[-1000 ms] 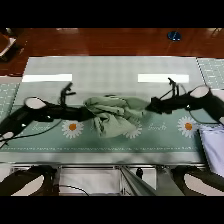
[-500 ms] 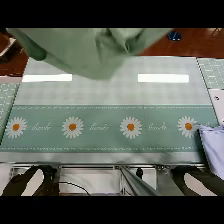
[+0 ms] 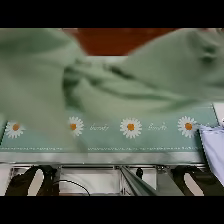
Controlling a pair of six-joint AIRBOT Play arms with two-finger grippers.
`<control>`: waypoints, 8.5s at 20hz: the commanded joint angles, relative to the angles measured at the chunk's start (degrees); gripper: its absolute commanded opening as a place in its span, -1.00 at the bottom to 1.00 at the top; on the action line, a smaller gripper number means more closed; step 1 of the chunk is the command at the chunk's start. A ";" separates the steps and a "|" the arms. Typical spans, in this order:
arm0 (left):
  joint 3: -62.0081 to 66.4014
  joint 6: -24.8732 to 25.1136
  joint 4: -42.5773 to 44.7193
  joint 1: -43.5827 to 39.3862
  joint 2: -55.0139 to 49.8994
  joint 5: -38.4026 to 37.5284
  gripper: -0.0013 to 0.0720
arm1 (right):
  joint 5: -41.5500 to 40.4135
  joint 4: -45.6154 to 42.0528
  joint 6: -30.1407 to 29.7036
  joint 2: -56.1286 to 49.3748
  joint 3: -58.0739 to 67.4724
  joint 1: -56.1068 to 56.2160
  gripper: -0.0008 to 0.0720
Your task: Fold the shirts.
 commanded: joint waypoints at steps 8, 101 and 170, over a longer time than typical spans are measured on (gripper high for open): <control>-25.86 -13.60 28.20 -15.34 7.58 -13.00 -0.91 | 11.39 -0.52 9.57 18.29 -37.18 -0.02 -0.91; 8.52 -3.45 17.18 -13.68 4.59 -2.80 -0.92 | -3.17 4.68 -5.42 6.69 -1.40 -13.77 -0.92; -61.13 -3.61 3.87 13.84 -27.28 -10.10 0.96 | -22.53 27.21 -6.82 -21.35 -71.78 -11.93 0.74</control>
